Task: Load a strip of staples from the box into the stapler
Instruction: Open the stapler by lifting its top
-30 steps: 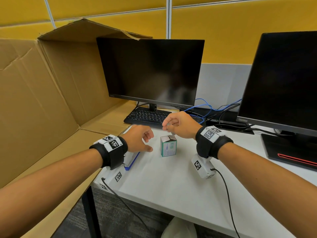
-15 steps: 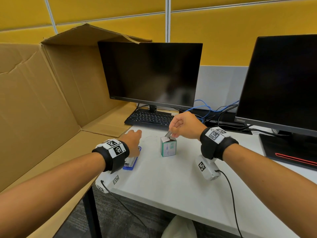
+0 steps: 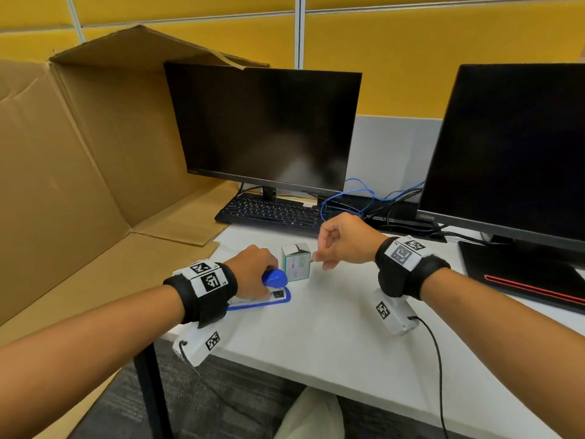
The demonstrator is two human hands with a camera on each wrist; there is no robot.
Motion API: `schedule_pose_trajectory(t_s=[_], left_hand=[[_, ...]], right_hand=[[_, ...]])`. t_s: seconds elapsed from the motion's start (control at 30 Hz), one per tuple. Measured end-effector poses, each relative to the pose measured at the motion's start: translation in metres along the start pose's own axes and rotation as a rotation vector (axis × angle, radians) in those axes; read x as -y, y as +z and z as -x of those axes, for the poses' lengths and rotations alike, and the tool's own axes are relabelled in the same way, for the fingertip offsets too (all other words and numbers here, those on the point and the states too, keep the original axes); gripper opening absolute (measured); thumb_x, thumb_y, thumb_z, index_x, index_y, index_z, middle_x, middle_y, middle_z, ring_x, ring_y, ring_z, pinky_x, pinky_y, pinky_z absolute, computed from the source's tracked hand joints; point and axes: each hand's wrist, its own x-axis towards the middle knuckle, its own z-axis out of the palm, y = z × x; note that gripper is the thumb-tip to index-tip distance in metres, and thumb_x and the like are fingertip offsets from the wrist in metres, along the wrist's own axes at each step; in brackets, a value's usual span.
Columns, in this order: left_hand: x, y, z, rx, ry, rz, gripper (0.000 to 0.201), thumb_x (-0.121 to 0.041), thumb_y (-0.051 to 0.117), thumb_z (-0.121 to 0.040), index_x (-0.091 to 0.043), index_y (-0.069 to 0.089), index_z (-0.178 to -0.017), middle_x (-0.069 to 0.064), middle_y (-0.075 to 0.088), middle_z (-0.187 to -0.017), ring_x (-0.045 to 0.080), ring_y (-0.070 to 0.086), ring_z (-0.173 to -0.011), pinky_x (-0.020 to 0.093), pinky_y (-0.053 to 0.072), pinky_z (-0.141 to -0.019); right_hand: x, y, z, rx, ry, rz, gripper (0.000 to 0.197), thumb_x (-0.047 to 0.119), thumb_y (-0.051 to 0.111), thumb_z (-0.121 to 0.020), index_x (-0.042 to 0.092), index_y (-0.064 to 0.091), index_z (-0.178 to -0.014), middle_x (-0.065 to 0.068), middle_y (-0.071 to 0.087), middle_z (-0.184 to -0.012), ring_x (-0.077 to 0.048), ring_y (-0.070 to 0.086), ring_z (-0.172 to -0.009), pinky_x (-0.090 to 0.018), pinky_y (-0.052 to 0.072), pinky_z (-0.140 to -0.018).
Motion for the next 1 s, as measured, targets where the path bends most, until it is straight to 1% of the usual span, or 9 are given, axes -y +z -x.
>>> schedule_pose_trajectory(t_s=[0.1,0.23,0.37,0.5,0.6,0.7,0.77,0.83,1.0], left_hand=[[-0.019,0.004,-0.004,-0.013,0.065,0.021,0.029,-0.027,0.073,-0.075,-0.012,0.068,-0.099,0.008,0.068,-0.104,0.023,0.056,-0.087,0.032,0.053,-0.077],[-0.054,0.012,-0.011,-0.014,0.153,0.034,0.029,-0.031,0.072,-0.076,-0.008,0.067,-0.093,0.005,0.061,-0.083,0.023,0.050,-0.078,0.029,0.042,-0.068],[-0.089,0.017,-0.021,-0.066,0.237,0.050,0.025,-0.026,0.071,-0.078,-0.011,0.067,-0.097,0.003,0.060,-0.083,0.021,0.047,-0.078,0.027,0.036,-0.070],[-0.111,0.022,-0.032,-0.072,0.298,0.110,0.026,-0.017,0.069,-0.079,-0.013,0.066,-0.104,0.009,0.068,-0.098,0.021,0.048,-0.082,0.029,0.039,-0.075],[-0.122,0.024,-0.038,-0.085,0.327,0.157,0.027,-0.015,0.070,-0.079,-0.014,0.065,-0.106,0.008,0.068,-0.099,0.020,0.050,-0.082,0.029,0.040,-0.075],[-0.131,0.025,-0.042,-0.105,0.351,0.208,0.029,-0.016,0.071,-0.079,-0.014,0.065,-0.107,0.007,0.068,-0.097,0.019,0.053,-0.080,0.027,0.040,-0.074],[-0.134,0.026,-0.045,-0.122,0.352,0.244,0.030,-0.016,0.072,-0.080,-0.013,0.064,-0.109,0.007,0.067,-0.098,0.020,0.054,-0.080,0.027,0.041,-0.074],[-0.135,0.026,-0.047,-0.147,0.338,0.291,0.031,-0.018,0.073,-0.080,-0.013,0.062,-0.109,0.006,0.066,-0.100,0.021,0.054,-0.082,0.027,0.042,-0.074],[-0.129,0.018,-0.046,-0.118,0.315,0.384,0.031,-0.020,0.071,-0.084,-0.016,0.055,-0.110,0.001,0.059,-0.101,0.026,0.060,-0.095,0.034,0.051,-0.085]], right_hand=[[-0.007,-0.006,0.015,0.041,0.023,0.021,0.022,0.016,0.073,-0.085,0.003,0.060,-0.095,-0.007,0.077,-0.082,-0.018,0.076,-0.069,-0.030,0.062,-0.071],[-0.022,-0.013,0.038,0.098,0.015,0.117,0.009,0.009,0.062,-0.091,0.008,0.065,-0.099,-0.009,0.076,-0.087,-0.019,0.075,-0.076,-0.027,0.060,-0.070],[-0.036,-0.016,0.060,0.153,0.029,0.310,0.036,-0.002,0.043,-0.091,0.017,0.067,-0.110,-0.005,0.072,-0.096,-0.011,0.064,-0.079,-0.020,0.049,-0.069],[-0.045,-0.018,0.081,0.144,0.099,0.398,0.045,-0.003,0.038,-0.090,0.016,0.066,-0.120,-0.006,0.068,-0.100,-0.016,0.055,-0.087,-0.024,0.040,-0.080],[-0.053,-0.020,0.091,0.114,0.157,0.381,0.039,-0.001,0.042,-0.089,0.010,0.069,-0.115,-0.013,0.070,-0.102,-0.026,0.059,-0.089,-0.030,0.046,-0.080],[-0.063,-0.019,0.096,0.083,0.197,0.378,0.022,0.014,0.055,-0.089,0.005,0.072,-0.099,-0.023,0.068,-0.094,-0.024,0.054,-0.073,-0.030,0.046,-0.068],[-0.068,-0.020,0.100,0.073,0.194,0.404,0.025,0.030,0.065,-0.087,0.009,0.074,-0.097,-0.016,0.066,-0.091,-0.014,0.048,-0.068,-0.019,0.038,-0.061],[-0.071,-0.020,0.103,0.074,0.158,0.420,0.028,0.037,0.070,-0.084,0.019,0.076,-0.105,-0.002,0.066,-0.098,-0.006,0.046,-0.069,-0.014,0.032,-0.060],[-0.075,-0.019,0.099,0.049,0.140,0.420,0.028,0.034,0.075,-0.081,0.019,0.078,-0.104,0.000,0.072,-0.107,-0.007,0.051,-0.082,-0.010,0.033,-0.062]])
